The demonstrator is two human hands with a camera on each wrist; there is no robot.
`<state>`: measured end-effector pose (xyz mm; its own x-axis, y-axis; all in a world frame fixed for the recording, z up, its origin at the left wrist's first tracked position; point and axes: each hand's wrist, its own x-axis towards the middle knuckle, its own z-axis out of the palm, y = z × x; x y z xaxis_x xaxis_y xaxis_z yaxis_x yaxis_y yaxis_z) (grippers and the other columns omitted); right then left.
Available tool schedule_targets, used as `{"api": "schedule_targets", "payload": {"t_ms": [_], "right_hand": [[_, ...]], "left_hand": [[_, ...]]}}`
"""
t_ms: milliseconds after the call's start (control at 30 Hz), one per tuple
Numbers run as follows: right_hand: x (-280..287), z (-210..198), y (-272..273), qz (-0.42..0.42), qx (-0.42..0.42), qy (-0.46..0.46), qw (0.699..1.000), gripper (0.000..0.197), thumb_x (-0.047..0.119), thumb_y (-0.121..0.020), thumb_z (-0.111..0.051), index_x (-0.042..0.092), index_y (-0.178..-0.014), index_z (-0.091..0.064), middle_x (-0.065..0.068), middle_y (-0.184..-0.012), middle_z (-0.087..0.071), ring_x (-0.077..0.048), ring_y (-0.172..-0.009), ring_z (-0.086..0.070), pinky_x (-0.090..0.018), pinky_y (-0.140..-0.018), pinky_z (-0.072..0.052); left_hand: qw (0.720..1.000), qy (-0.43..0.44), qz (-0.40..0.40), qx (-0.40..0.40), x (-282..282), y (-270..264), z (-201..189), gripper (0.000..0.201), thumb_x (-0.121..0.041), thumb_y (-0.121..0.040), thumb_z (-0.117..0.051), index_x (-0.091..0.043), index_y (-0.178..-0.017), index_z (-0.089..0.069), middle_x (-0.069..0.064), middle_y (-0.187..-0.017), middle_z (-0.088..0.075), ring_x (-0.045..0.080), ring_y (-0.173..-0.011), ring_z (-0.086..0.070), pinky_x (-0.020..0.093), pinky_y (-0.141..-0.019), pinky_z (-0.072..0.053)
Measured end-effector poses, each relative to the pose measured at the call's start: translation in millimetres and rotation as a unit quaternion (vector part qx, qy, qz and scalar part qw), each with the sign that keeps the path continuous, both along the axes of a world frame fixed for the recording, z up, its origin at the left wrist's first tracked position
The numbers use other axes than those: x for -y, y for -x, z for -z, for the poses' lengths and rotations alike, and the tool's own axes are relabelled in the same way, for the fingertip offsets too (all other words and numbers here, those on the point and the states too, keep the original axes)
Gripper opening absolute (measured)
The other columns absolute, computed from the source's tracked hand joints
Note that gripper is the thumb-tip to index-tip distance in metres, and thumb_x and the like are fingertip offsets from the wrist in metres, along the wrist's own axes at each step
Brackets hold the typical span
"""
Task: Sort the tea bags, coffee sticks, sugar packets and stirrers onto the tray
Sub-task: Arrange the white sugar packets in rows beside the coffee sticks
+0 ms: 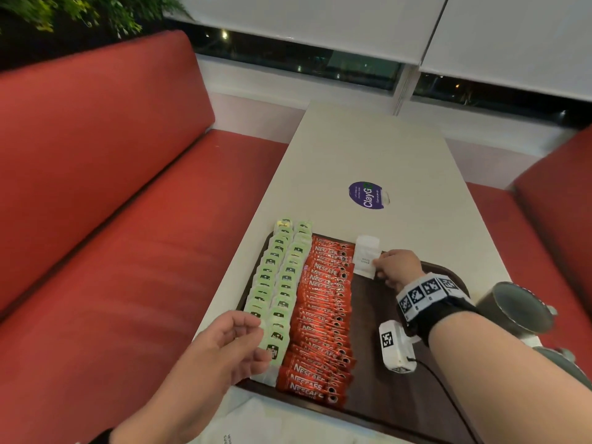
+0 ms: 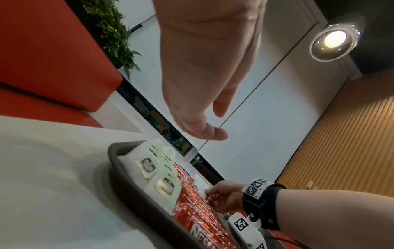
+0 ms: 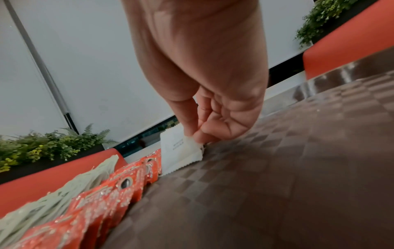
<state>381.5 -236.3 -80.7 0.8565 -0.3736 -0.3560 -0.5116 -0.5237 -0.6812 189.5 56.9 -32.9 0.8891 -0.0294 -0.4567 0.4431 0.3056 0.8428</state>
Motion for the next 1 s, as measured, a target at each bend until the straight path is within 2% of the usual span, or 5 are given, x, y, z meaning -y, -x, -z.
{"api": "schedule_targets", "payload": {"t_ms": [267,500,700,867,1000], "right_hand": [[-7,-10,15,-0.003,0.048,-0.032,0.998,0.012,0.007,-0.09,-0.057,0.002,-0.099,-0.064,-0.007,-0.072,-0.061,-0.019,-0.064,-0.059,-0.035,-0.067,-0.055],[-29,-68,142,-0.118,0.176,-0.031,0.977,0.005,0.018,-0.086,-0.064,0.019,-0.082,-0.068,-0.003,-0.072,-0.069,-0.014,-0.067,-0.061,-0.031,-0.07,-0.047],[-43,-78,261,-0.277,0.089,0.027,0.956,0.013,0.021,-0.08,-0.074,0.032,-0.077,-0.067,0.017,-0.07,-0.066,0.002,-0.063,-0.057,-0.01,-0.061,-0.043],[-68,-67,300,-0.391,0.022,0.074,0.917,0.014,0.029,-0.084,-0.07,0.037,-0.086,-0.058,0.014,-0.083,-0.063,-0.002,-0.077,-0.059,-0.011,-0.067,-0.044],[-87,-58,307,-0.454,0.015,0.125,0.882,0.025,0.037,-0.087,-0.063,0.028,-0.111,-0.062,0.013,-0.105,-0.06,-0.005,-0.091,-0.056,-0.017,-0.078,-0.043]], "left_hand": [[0.998,-0.053,-0.032,0.003,-33,29,-5,0.009,0.001,-0.09,-0.054,-0.002,-0.098,-0.058,0.01,-0.079,-0.062,0.02,-0.068,-0.063,0.027,-0.063,-0.056],[0.973,-0.221,0.026,0.062,-65,61,-9,0.011,-0.004,-0.088,-0.061,-0.012,-0.093,-0.067,0.002,-0.081,-0.067,0.01,-0.073,-0.063,0.019,-0.066,-0.052],[0.839,-0.497,0.192,0.112,-62,87,-4,0.011,-0.023,-0.085,-0.068,-0.031,-0.091,-0.064,-0.016,-0.087,-0.061,-0.007,-0.076,-0.056,0.005,-0.065,-0.039],[0.734,-0.596,0.303,0.12,-33,82,23,0.05,-0.035,-0.09,-0.059,-0.023,-0.136,-0.045,-0.006,-0.139,-0.046,0.016,-0.129,-0.039,0.024,-0.103,-0.031],[0.684,-0.638,0.346,0.078,-18,69,35,0.049,-0.029,-0.089,-0.058,-0.018,-0.135,-0.044,0.005,-0.134,-0.048,0.026,-0.126,-0.037,0.034,-0.099,-0.037]]}}
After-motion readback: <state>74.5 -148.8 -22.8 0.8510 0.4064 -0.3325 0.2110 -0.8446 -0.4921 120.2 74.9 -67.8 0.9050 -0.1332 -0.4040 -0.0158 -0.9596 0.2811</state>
